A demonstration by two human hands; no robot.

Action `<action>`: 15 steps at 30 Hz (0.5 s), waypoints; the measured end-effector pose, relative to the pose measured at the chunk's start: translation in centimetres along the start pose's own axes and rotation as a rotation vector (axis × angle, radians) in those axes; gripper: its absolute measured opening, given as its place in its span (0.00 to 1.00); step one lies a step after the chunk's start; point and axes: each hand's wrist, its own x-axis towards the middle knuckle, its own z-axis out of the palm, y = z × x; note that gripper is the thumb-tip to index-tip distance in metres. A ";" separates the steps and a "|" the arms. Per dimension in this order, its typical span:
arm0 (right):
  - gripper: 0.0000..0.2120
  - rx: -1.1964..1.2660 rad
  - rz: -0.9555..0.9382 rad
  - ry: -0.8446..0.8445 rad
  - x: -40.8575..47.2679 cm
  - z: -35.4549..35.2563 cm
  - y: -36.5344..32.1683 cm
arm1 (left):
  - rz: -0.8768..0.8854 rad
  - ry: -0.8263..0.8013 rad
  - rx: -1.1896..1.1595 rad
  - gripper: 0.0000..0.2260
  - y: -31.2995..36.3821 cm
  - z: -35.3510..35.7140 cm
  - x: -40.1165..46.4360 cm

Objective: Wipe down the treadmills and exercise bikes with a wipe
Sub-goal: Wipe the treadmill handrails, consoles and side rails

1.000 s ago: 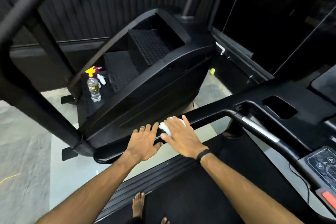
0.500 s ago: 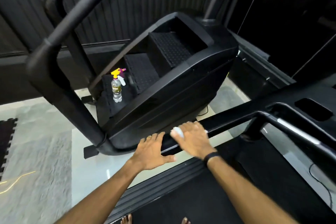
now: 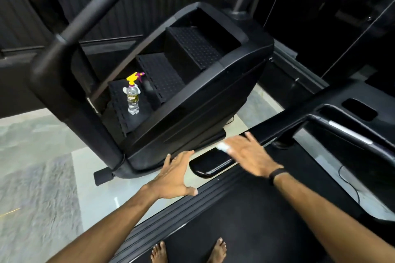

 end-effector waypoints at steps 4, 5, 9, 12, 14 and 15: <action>0.25 -0.078 0.247 -0.118 2.4 -0.7 -0.1 | -0.080 0.014 -0.009 0.52 -0.9 -0.6 -0.8; 0.25 -0.091 0.219 -0.137 2.9 -0.5 -1.7 | -0.104 0.015 -0.008 0.52 -1.0 -0.5 -0.9; 0.24 -0.112 -0.034 -0.153 2.6 1.7 -10.4 | -0.203 -0.006 0.068 0.49 -1.3 0.1 -0.3; 0.23 -0.096 -0.095 -0.112 1.6 3.0 -13.2 | -0.261 -0.051 0.120 0.47 -1.4 0.0 0.3; 0.23 -0.060 -0.064 -0.153 2.0 2.5 -13.2 | -0.290 -0.067 0.156 0.47 -1.4 -0.1 0.5; 0.23 -0.041 -0.042 -0.188 2.5 2.1 -13.1 | -0.298 -0.068 0.168 0.46 -1.3 -0.2 0.6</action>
